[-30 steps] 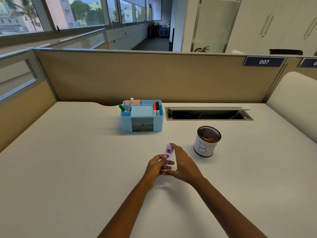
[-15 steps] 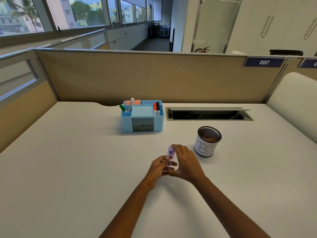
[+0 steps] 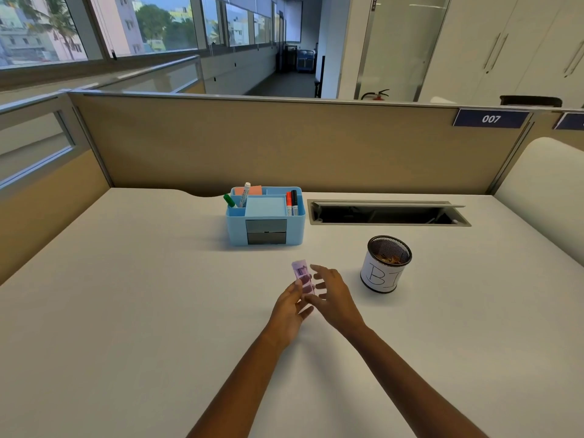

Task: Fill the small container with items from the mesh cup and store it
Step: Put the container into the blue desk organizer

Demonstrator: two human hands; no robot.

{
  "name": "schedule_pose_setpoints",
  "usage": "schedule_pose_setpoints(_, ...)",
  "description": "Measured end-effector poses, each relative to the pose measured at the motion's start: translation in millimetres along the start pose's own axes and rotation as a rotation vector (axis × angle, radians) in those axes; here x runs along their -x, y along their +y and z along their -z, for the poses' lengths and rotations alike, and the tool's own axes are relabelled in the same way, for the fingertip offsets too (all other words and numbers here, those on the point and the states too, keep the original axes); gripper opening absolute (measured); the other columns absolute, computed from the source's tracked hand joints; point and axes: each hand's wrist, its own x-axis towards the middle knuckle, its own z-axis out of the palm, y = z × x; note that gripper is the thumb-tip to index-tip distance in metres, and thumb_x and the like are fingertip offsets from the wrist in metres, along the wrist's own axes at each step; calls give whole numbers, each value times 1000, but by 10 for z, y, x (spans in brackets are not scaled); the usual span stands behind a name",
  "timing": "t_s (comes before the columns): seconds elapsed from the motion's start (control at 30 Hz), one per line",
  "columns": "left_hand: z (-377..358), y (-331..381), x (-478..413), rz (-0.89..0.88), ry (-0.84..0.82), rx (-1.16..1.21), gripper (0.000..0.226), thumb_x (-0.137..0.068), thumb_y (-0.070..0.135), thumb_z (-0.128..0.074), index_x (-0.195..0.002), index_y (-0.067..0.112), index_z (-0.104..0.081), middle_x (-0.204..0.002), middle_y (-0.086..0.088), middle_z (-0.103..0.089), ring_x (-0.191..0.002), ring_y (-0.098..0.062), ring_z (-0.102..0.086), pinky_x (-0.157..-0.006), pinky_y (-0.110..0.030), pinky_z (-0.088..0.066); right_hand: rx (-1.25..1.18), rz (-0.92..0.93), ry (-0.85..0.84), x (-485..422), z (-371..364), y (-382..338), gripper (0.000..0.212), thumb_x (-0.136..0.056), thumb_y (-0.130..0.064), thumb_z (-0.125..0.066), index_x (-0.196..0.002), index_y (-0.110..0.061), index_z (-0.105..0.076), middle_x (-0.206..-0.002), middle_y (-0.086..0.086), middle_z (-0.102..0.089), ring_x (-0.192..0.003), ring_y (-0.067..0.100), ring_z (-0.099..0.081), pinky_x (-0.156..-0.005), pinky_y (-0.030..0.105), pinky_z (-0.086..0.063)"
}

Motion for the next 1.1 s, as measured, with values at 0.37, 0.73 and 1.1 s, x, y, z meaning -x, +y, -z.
schedule_pose_setpoints(0.37, 63, 187, -56, -250, 236, -700, 35, -95, 24, -42, -126, 10, -49, -134, -14, -52, -121, -29, -50, -105, -39, -39, 12, -46, 29, -312, -70, -155, 40, -85, -22, -60, -120, -7, -49, -121, 17, -58, -102, 28, -58, -86, 33, -49)
schedule_pose_setpoints(0.73, 664, 116, -305, -385, 322, -1768, 57, -97, 40, -22, -143, 9, -10, -156, -12, -10, -145, -25, -4, -119, -35, -4, 370, 170, 34, -1205, 1, -420, 38, -87, -17, -56, -121, -5, -47, -126, 17, -56, -112, 28, -52, -91, 32, -46)
schedule_pose_setpoints(1.1, 619, 228, -248, -434, 386, -1730, 87, -95, 37, 7, -88, 5, -73, -94, -9, -76, -89, -23, -71, -69, -35, -58, 457, 193, 26, -1861, -196, -441, 35, -86, -5, -55, -120, -5, -46, -127, 18, -53, -115, 30, -49, -93, 38, -46)
